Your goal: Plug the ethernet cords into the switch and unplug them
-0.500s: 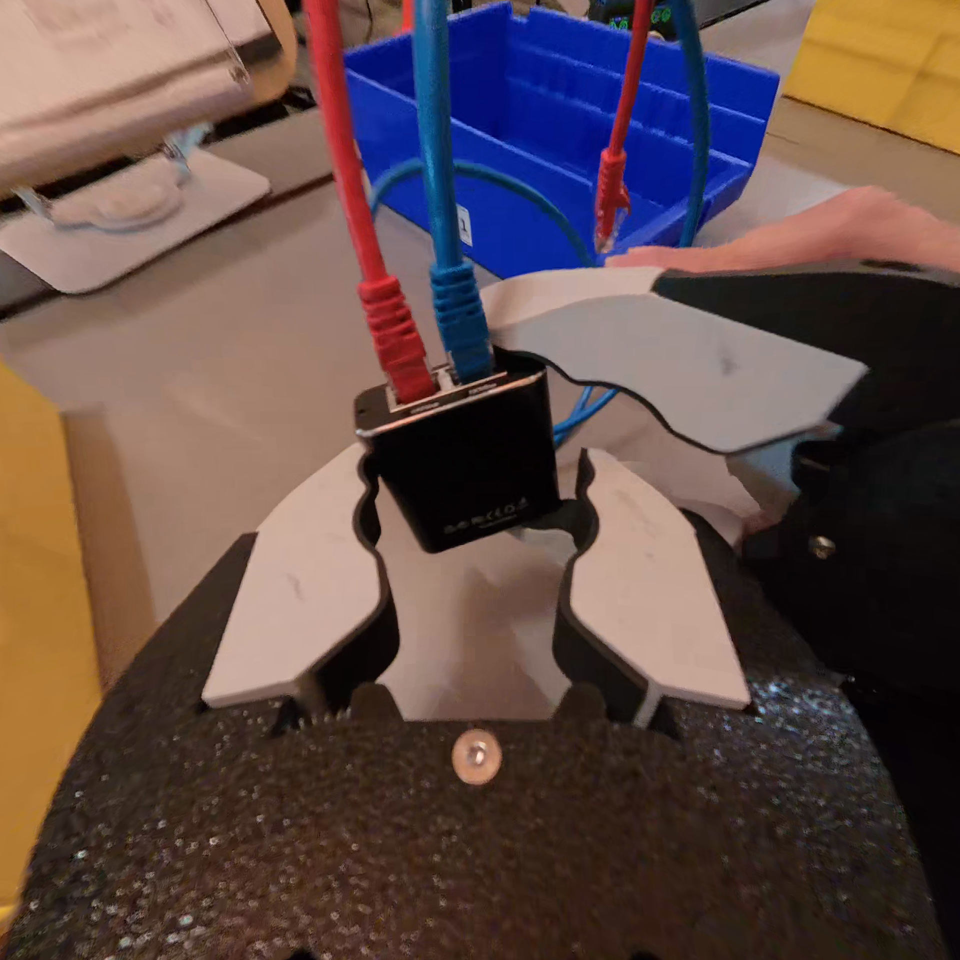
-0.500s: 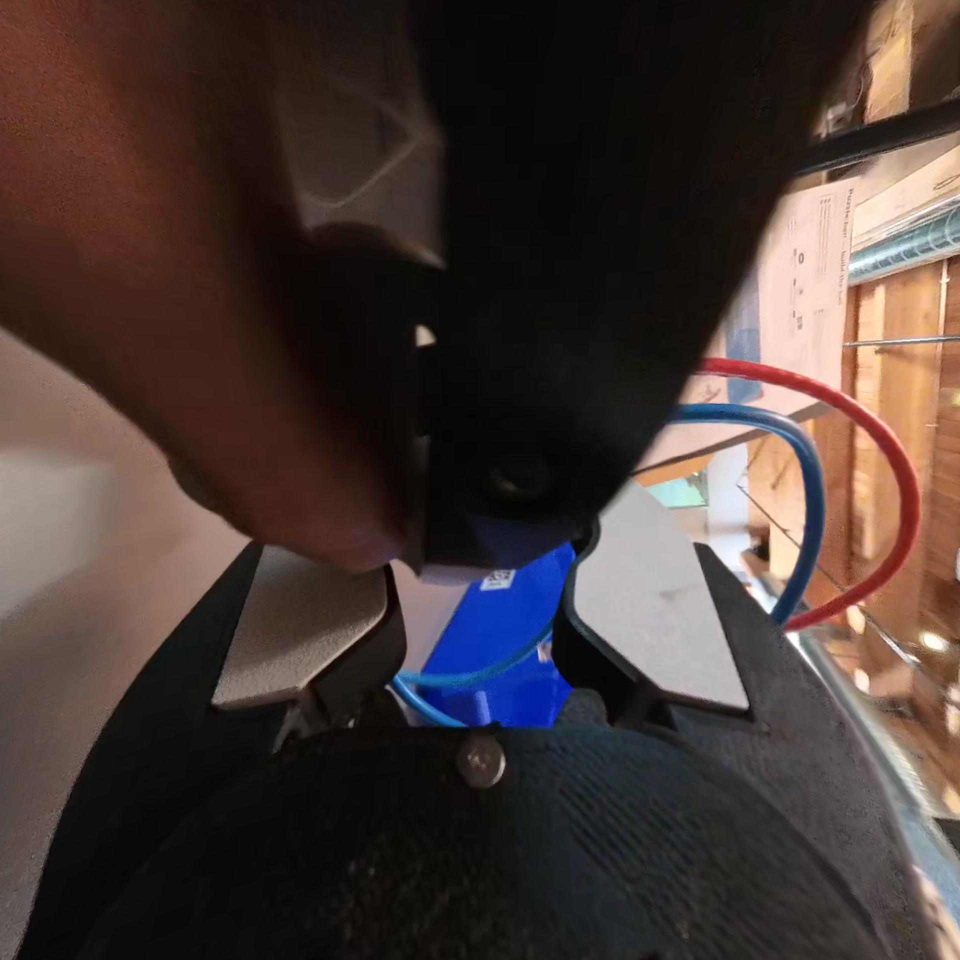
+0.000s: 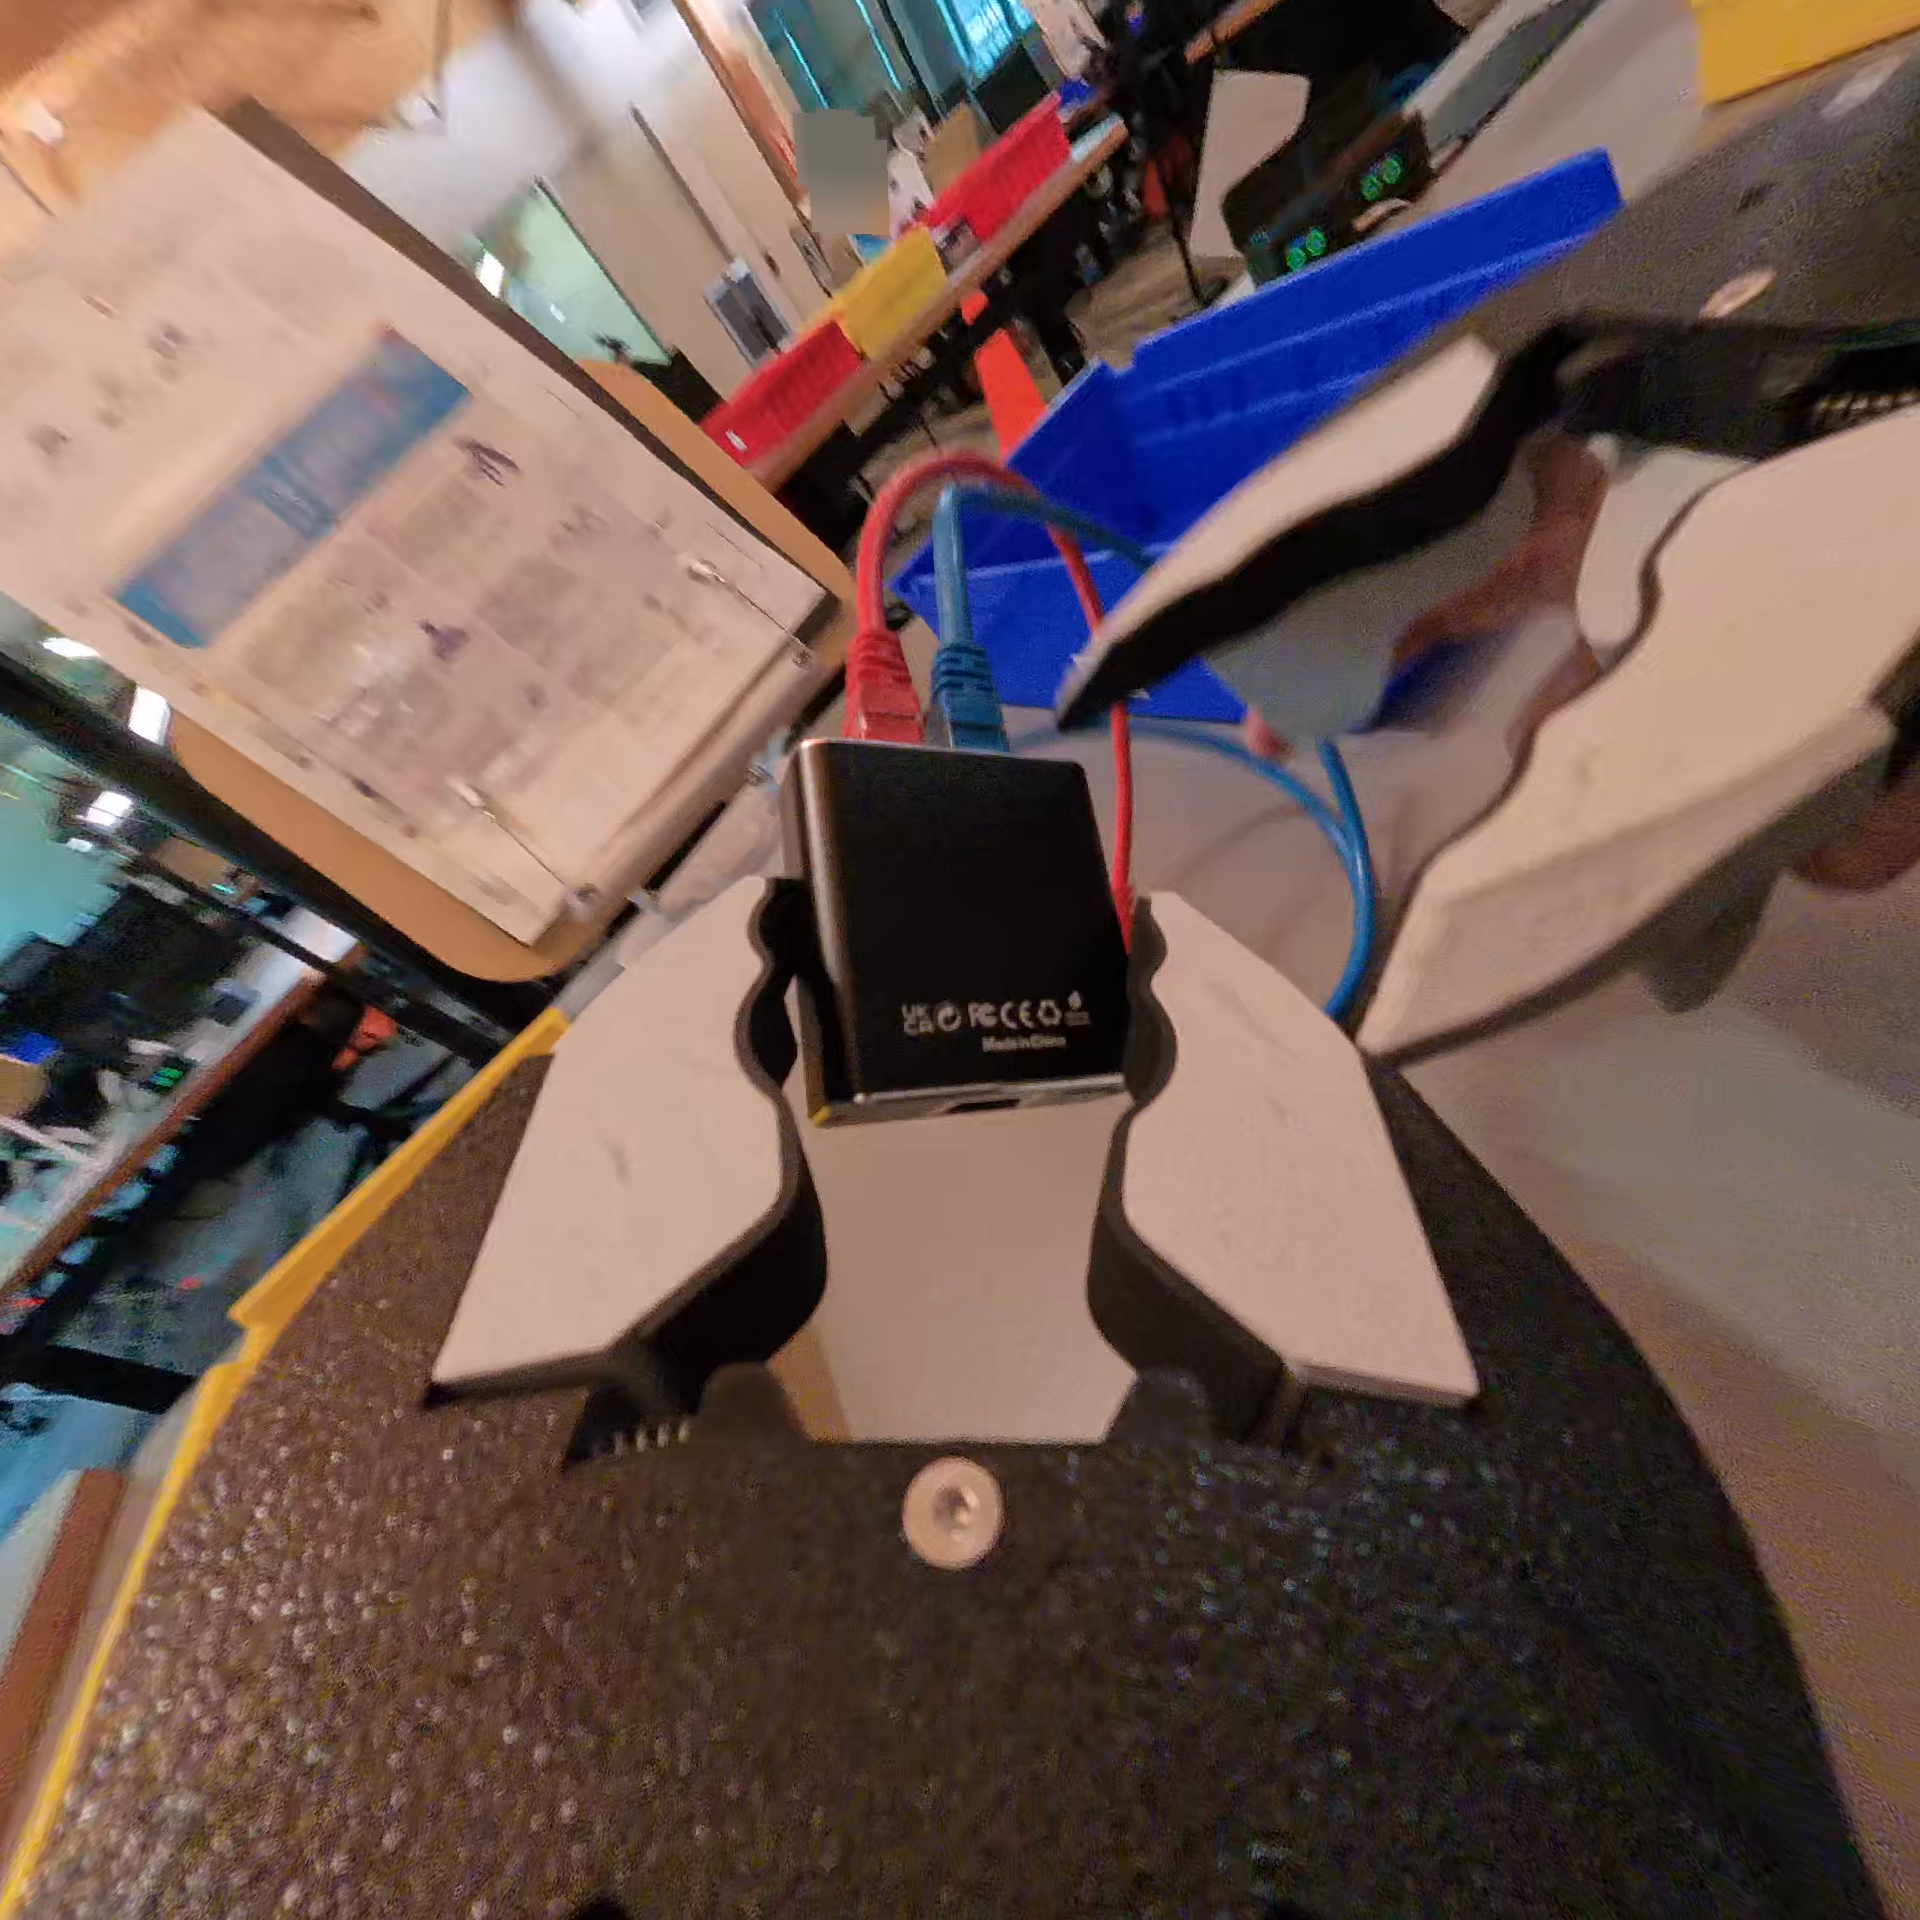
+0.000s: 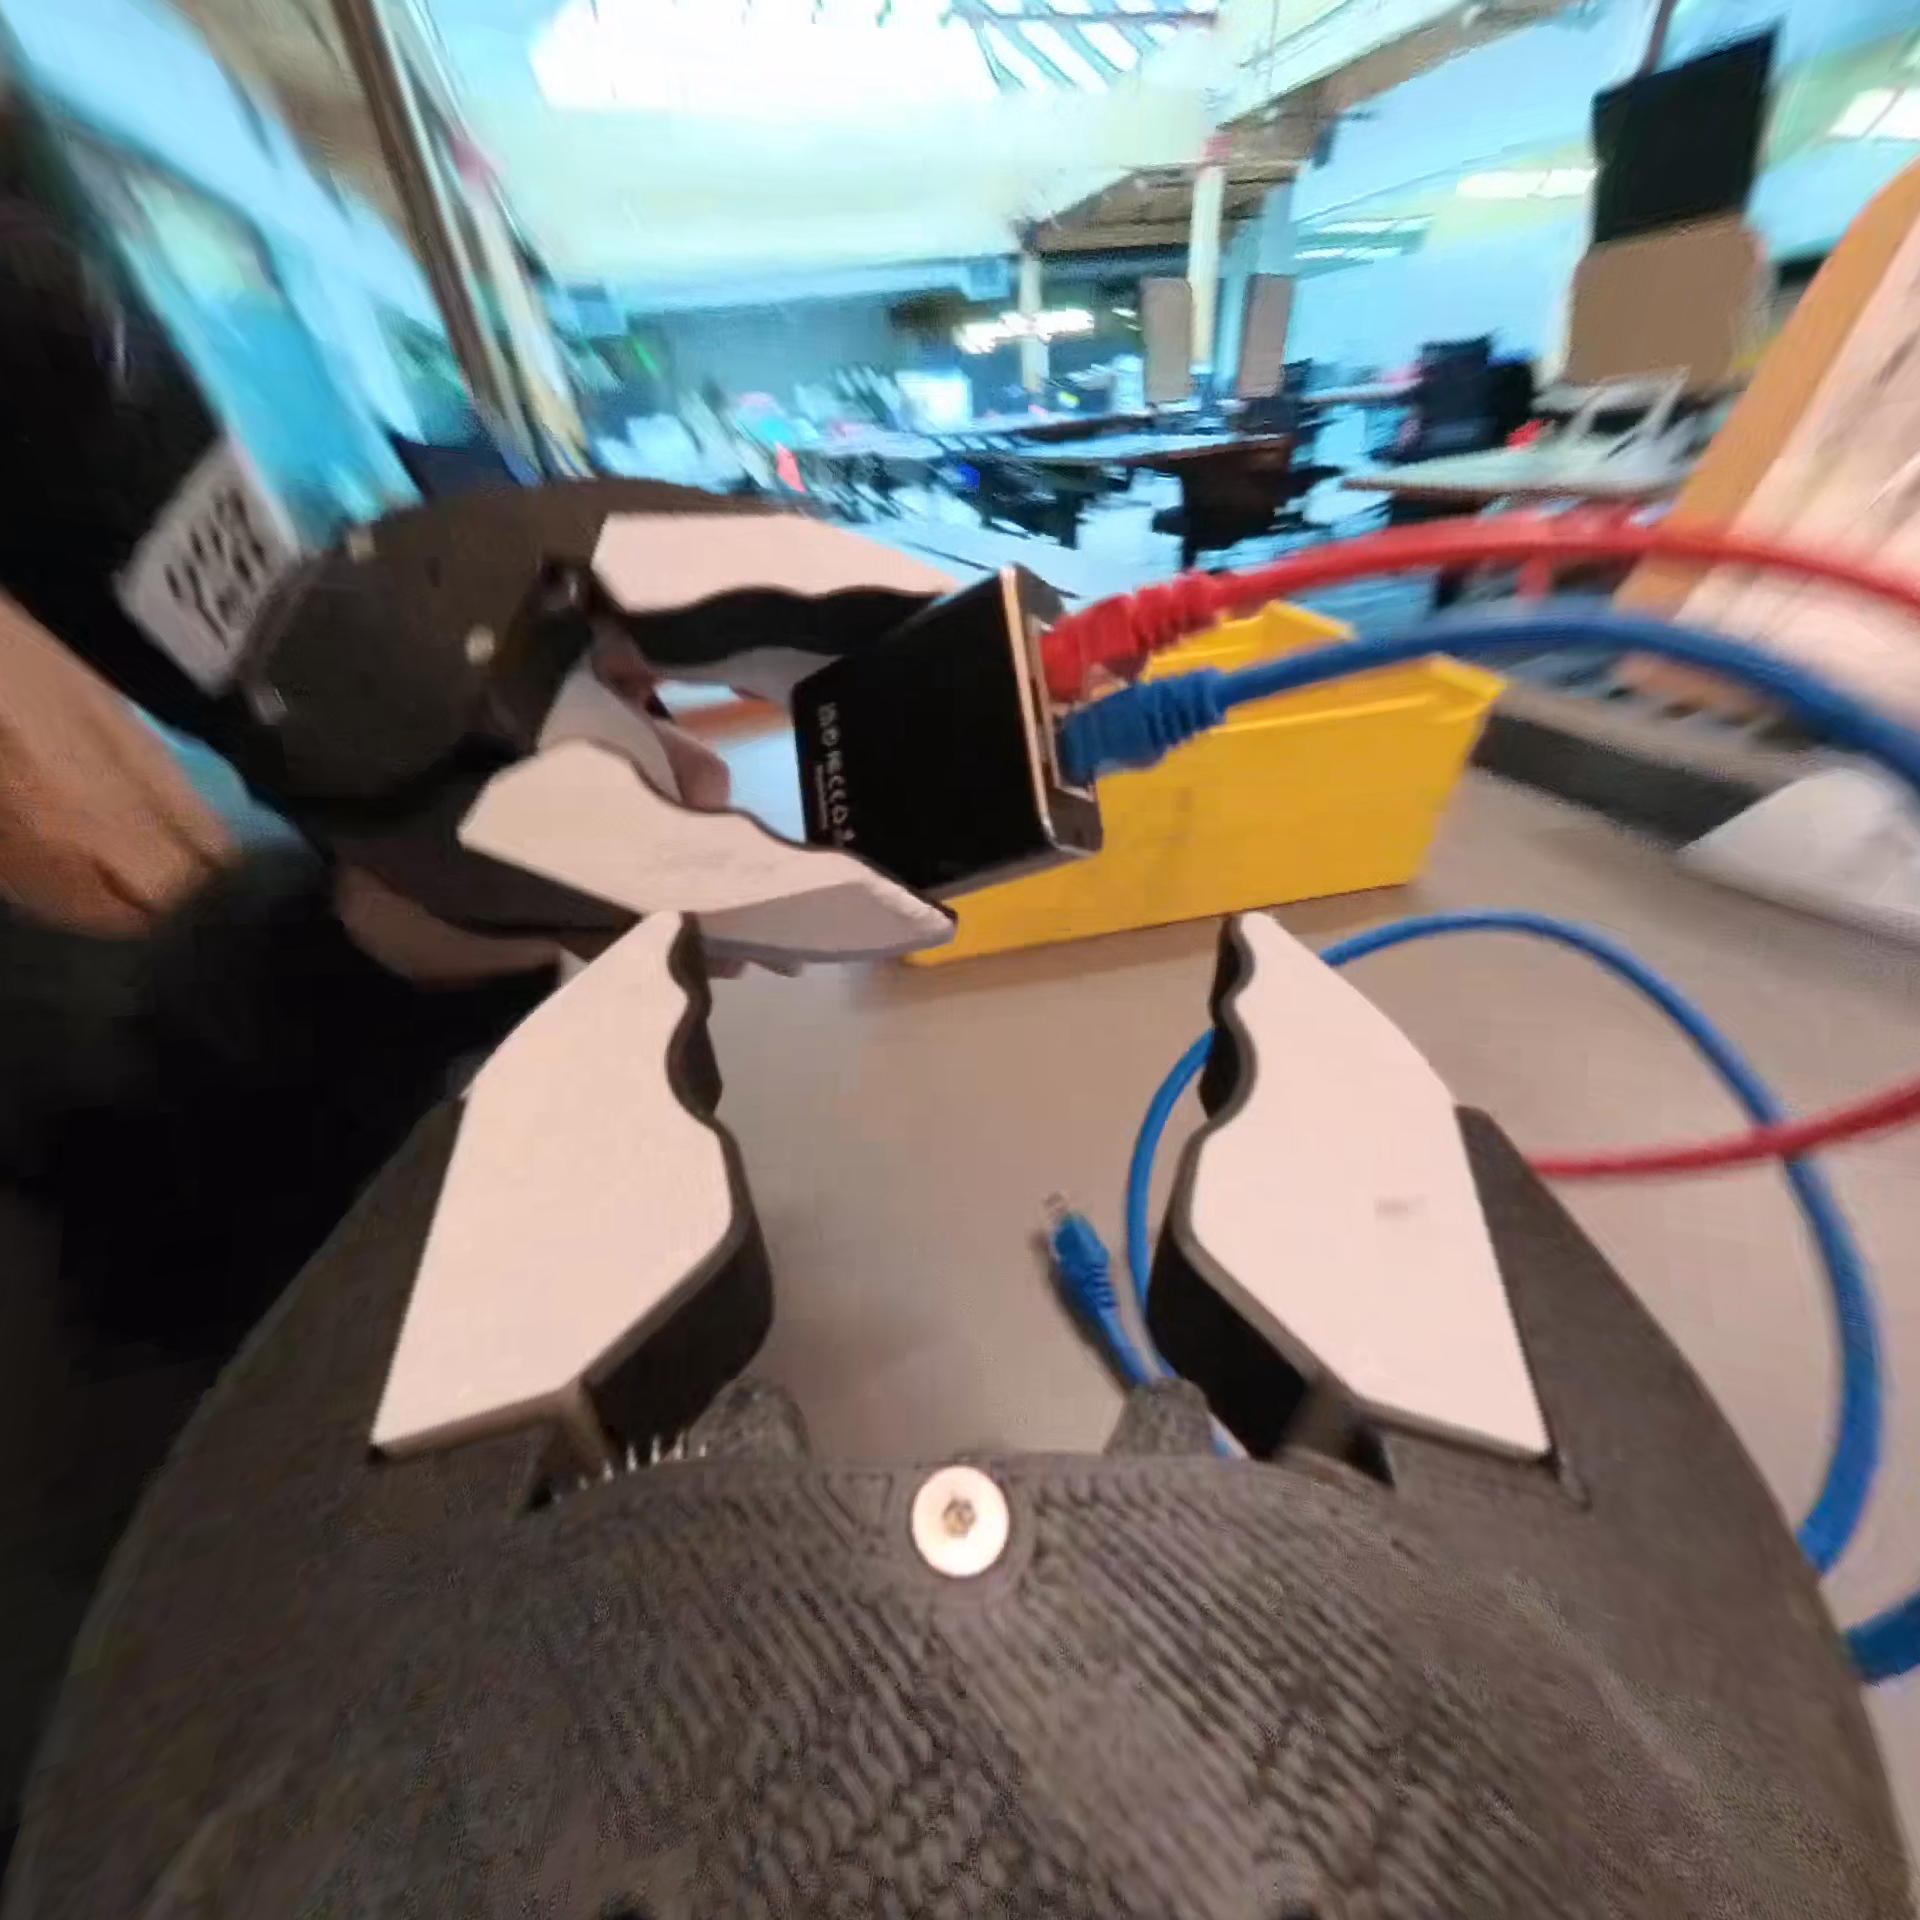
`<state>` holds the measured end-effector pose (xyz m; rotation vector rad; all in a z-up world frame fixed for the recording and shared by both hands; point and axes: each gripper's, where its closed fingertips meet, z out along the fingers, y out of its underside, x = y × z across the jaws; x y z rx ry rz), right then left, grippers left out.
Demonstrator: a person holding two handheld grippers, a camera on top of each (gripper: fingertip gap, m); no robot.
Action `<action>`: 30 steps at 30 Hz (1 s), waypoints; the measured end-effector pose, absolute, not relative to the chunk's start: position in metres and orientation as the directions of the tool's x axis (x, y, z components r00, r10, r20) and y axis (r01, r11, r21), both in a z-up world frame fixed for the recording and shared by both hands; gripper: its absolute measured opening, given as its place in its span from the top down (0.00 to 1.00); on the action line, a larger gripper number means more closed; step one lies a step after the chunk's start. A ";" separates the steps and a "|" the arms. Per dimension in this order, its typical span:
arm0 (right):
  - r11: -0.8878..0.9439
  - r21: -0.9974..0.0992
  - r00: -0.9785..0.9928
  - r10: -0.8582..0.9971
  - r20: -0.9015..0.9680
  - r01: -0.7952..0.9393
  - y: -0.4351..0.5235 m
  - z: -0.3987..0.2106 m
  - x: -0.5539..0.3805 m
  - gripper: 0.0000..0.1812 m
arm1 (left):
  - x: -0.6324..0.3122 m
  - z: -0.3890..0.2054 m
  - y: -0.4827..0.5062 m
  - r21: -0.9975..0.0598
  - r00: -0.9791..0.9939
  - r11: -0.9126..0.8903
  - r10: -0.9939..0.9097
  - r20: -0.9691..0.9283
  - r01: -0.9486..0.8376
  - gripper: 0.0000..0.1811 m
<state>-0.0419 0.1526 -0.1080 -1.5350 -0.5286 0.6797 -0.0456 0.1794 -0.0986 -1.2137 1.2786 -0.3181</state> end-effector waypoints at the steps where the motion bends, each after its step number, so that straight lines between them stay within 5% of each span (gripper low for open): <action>1: -0.148 -0.973 0.665 0.711 -0.228 -0.175 0.153 -0.109 -0.042 0.51 | -0.046 -0.095 0.177 -0.801 0.341 0.429 -0.743 -0.575 -0.418 0.67; 6: -0.278 -0.808 0.359 0.788 -0.501 -0.519 0.146 -0.095 -0.042 0.61 | -0.036 -0.092 0.150 -0.680 0.201 0.639 -0.659 -0.725 -0.358 0.69; 8: -0.294 -0.795 0.287 0.820 -0.495 -0.531 0.139 -0.094 -0.045 0.69 | -0.034 -0.086 0.130 -0.679 0.156 0.689 -0.663 -0.732 -0.254 0.86; 13: -0.289 -0.821 0.309 0.824 -0.476 -0.492 0.138 -0.099 -0.036 0.83 | -0.033 -0.089 0.133 -0.744 0.152 0.641 -0.730 -0.667 -0.190 0.81; 23: -0.351 -0.573 0.128 0.764 -0.633 -0.740 0.143 -0.070 -0.007 0.86 | -0.039 -0.082 0.148 -0.998 0.066 0.047 -0.997 -0.045 0.034 0.74; 27: -0.348 -0.647 0.183 0.772 -0.608 -0.679 0.142 -0.074 -0.027 0.86 | -0.035 -0.082 0.138 -0.957 -0.136 -0.275 -0.956 0.261 0.094 0.76; 30: -0.296 -0.729 0.258 0.799 -0.544 -0.618 0.139 -0.072 -0.037 0.87 | -0.036 -0.078 0.133 -0.899 -0.243 -0.422 -0.890 0.387 0.115 0.87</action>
